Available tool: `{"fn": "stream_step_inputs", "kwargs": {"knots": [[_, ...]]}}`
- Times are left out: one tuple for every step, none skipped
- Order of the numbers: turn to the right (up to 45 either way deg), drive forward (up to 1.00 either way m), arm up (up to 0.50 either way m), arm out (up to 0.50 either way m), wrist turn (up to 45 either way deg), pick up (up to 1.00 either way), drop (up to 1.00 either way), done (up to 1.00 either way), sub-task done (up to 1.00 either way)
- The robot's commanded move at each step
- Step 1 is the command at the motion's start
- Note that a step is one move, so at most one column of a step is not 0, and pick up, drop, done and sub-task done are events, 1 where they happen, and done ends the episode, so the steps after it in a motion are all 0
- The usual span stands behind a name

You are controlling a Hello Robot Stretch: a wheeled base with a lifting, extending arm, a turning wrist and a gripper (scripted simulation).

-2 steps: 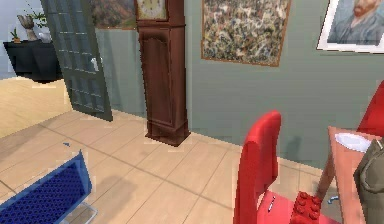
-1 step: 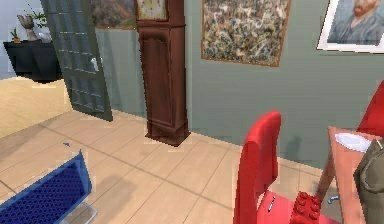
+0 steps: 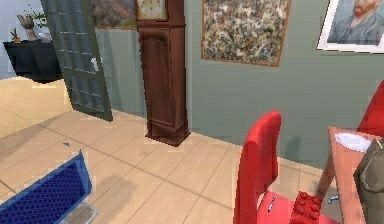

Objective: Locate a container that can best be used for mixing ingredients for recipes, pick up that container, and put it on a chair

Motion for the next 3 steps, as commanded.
{"fn": "stream_step_inputs", "kwargs": {"knots": [[0.0, 0.0, 0.0, 0.4, 0.0, 0.0, 0.0, 0.0, 0.0], [0.0, 0.0, 0.0, 0.0, 45.0, 0.0, 0.0, 0.0, 0.0], [0.0, 0.0, 0.0, 0.0, 45.0, 0.0, 0.0, 0.0, 0.0]]}}
